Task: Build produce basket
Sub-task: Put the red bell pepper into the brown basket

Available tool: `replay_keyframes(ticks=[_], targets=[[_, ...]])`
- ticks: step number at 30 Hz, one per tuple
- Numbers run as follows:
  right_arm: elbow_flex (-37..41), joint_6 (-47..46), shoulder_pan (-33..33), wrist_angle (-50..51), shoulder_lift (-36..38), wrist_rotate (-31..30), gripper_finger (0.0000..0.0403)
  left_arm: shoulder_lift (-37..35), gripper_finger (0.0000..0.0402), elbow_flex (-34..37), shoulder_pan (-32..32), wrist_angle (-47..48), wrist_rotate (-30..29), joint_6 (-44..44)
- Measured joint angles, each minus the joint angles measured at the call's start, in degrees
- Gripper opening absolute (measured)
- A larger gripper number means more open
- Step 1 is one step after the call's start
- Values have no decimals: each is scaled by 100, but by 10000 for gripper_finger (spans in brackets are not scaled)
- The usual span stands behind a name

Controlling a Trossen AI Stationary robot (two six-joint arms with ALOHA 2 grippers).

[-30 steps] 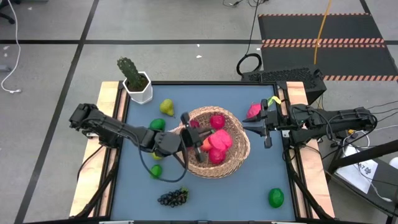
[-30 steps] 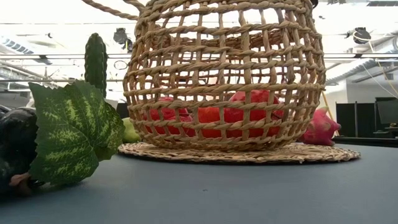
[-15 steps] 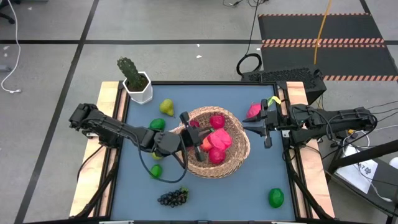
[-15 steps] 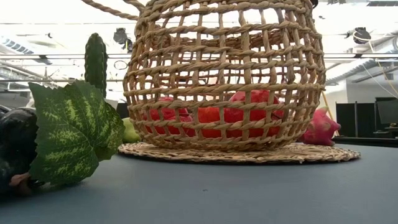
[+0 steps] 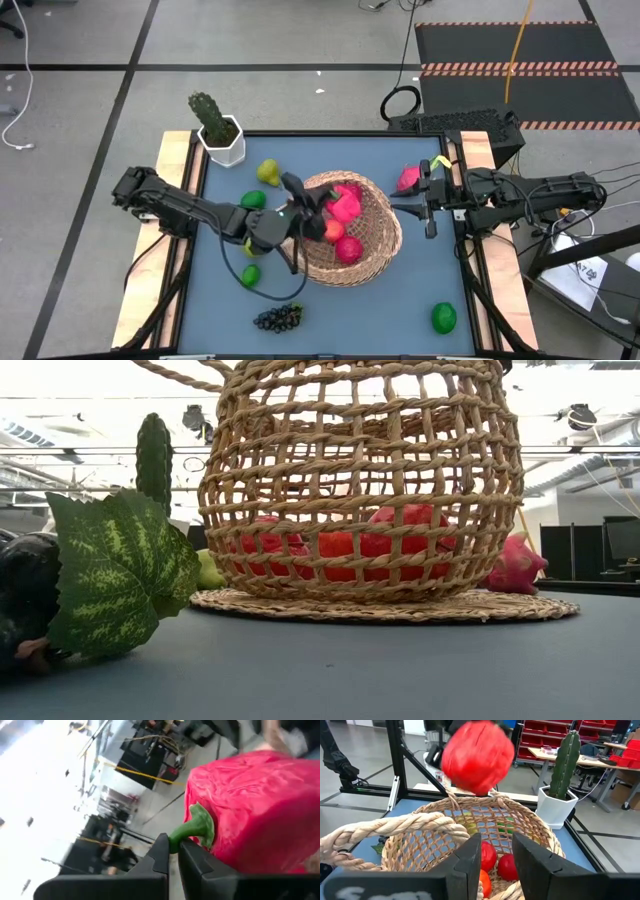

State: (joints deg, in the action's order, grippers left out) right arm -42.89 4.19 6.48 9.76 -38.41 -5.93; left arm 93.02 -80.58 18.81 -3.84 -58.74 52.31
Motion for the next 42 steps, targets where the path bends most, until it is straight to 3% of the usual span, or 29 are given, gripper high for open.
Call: replay_keyframes(ticks=[11,21,26,42], targets=[[0,20,0,4,1,-1,102,916,18,9,-144,267,241,1514],[0,106,0,48,0,-2,102,1252,27,9,-450,468,848,1377],[0,126,0,57,0,-2,102,1255,16,9,-600,853,1490,795],[0,125,0,59,1,-4,102,1254,40,9,-823,839,1539,258]])
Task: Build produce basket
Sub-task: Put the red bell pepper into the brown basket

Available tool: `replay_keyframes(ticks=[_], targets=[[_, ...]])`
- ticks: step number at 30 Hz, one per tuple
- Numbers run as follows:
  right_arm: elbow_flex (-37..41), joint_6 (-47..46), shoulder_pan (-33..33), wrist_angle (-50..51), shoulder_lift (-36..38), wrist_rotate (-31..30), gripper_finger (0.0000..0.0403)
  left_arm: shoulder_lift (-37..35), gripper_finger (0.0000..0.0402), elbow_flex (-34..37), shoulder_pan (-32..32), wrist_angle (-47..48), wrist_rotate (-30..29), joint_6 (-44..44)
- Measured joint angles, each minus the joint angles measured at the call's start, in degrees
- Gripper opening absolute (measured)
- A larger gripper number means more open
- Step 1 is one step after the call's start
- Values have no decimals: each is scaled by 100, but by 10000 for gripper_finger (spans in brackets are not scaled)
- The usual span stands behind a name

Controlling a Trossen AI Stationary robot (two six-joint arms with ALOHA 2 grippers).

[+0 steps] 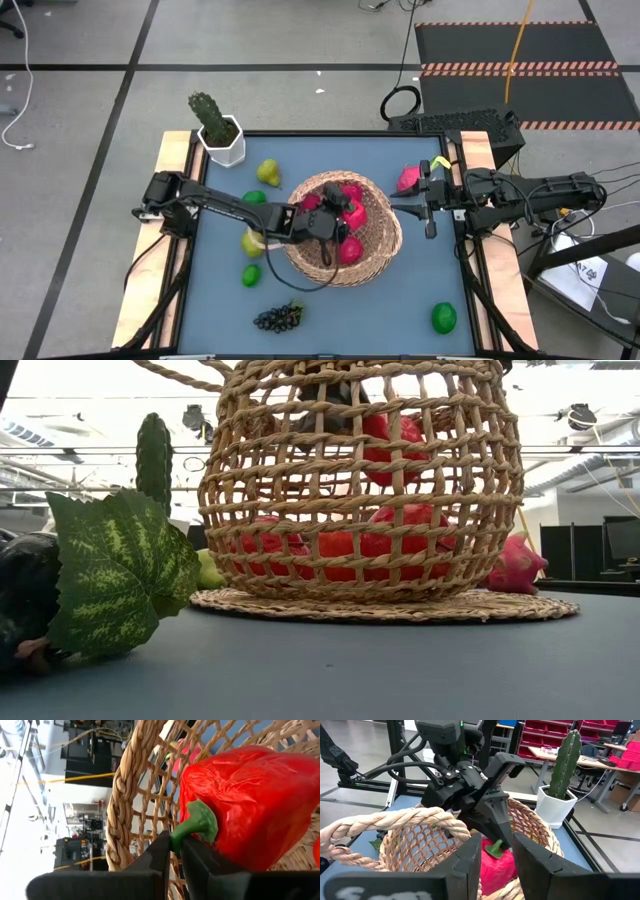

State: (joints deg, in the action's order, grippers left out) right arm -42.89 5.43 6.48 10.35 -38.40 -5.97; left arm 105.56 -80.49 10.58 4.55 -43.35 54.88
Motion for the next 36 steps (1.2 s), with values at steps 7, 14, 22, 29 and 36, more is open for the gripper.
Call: replay_keyframes(ticks=[7,14,22,29,36], targets=[[0,-1,0,2,0,1,102,0,42,0,-6,66,0,-82],[0,-2,-1,42,0,2,102,0,96,0,14,130,44,29],[0,-20,0,44,96,0,102,0,193,0,87,-120,42,96],[0,-91,-1,44,191,1,102,-2,209,0,173,-413,77,208],[0,-131,0,44,202,2,102,-2,209,0,95,-81,758,-250]])
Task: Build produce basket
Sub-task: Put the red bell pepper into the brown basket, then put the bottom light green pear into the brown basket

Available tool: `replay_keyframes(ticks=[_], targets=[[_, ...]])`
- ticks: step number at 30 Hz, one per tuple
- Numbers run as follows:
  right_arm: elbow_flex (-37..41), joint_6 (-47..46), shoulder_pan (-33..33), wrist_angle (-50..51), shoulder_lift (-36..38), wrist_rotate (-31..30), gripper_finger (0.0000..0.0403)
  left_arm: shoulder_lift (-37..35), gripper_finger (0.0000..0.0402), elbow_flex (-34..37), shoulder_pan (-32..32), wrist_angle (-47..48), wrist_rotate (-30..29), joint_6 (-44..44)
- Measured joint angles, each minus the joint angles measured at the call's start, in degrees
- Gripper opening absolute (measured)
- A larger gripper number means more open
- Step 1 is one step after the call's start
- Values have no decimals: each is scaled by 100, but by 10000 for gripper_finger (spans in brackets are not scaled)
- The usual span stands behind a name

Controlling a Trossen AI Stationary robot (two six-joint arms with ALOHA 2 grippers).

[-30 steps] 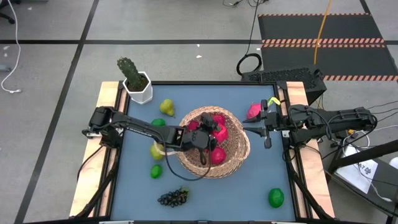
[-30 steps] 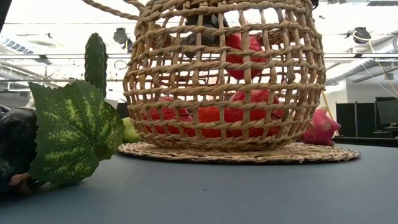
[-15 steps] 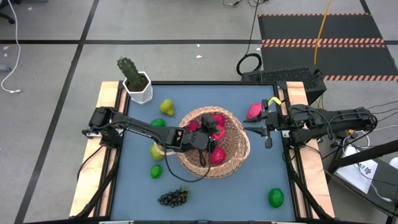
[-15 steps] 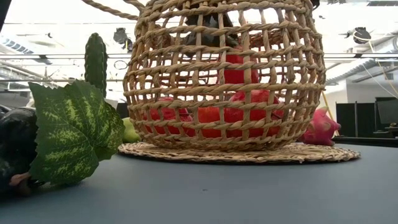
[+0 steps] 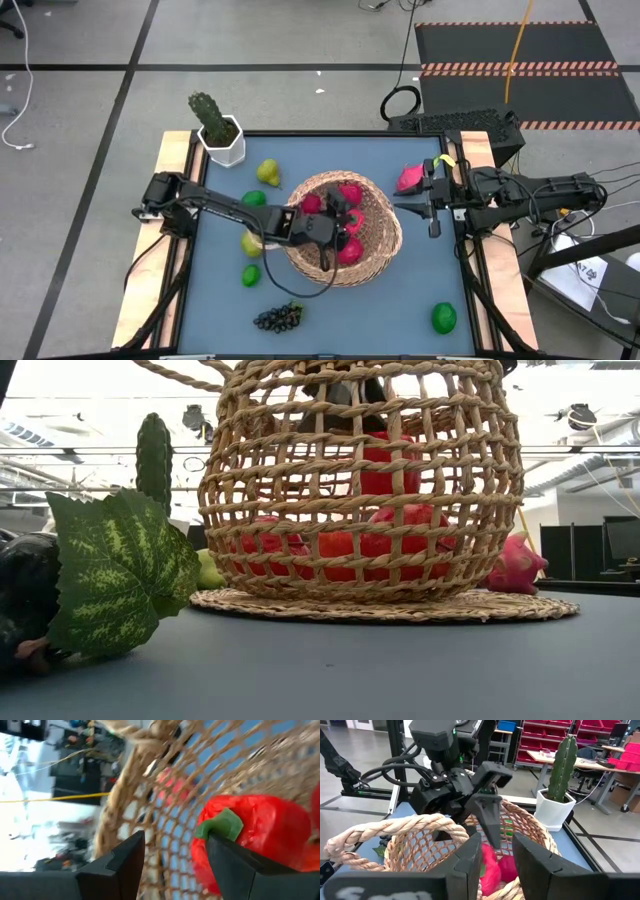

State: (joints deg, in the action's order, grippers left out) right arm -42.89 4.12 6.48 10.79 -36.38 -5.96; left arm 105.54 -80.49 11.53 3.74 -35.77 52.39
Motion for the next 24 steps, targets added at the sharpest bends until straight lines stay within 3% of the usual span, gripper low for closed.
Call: replay_keyframes(ticks=[6,12,17,24], targets=[[0,0,0,0,0,0,102,0,209,0,-175,144,753,-981],[0,0,0,1,0,0,102,-54,209,0,-336,261,998,-2269],[2,0,0,30,0,0,102,-70,209,-82,-491,464,1724,-3340],[2,0,0,28,0,0,102,-77,209,-294,-497,640,1825,-4064]])
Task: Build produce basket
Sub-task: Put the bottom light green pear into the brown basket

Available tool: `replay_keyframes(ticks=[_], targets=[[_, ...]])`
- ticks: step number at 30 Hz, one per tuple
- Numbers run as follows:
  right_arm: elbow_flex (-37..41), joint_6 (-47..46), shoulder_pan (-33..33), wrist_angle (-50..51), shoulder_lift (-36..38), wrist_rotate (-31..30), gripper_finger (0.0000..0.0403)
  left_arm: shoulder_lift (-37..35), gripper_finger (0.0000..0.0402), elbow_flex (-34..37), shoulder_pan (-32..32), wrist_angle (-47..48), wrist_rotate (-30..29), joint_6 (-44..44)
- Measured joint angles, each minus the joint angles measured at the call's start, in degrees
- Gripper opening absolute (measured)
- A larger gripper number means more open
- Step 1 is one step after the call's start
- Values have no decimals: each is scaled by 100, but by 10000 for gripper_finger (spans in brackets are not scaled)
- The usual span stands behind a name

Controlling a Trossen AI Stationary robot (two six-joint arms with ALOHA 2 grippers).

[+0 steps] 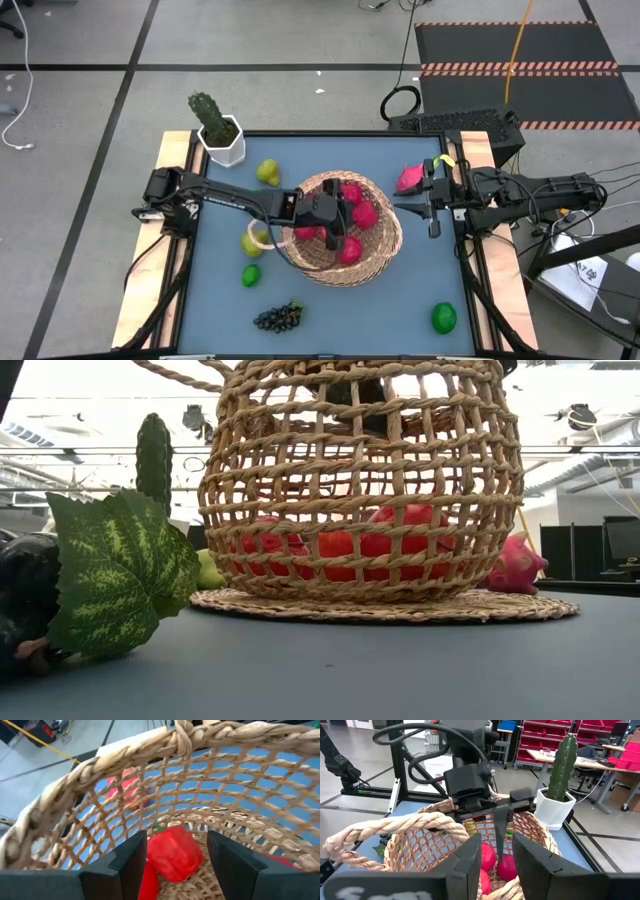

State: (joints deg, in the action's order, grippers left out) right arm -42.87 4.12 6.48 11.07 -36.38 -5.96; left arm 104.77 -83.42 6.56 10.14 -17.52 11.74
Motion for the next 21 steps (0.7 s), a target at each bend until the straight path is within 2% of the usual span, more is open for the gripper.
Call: replay_keyframes(ticks=[4,11,14,17,21], targets=[[0,2,-2,3,2,0,102,-244,209,-140,194,-185,-44,-73],[2,-41,0,-71,60,0,102,-1077,209,-154,693,241,-507,-155],[4,-192,0,-121,118,-5,102,-1517,209,-167,985,893,-1370,-755],[4,-335,0,-101,149,-267,102,-1856,206,-162,1251,1752,-2467,-1946],[4,-349,0,-109,146,-370,102,-2281,183,58,1729,2504,-3331,-2652]])
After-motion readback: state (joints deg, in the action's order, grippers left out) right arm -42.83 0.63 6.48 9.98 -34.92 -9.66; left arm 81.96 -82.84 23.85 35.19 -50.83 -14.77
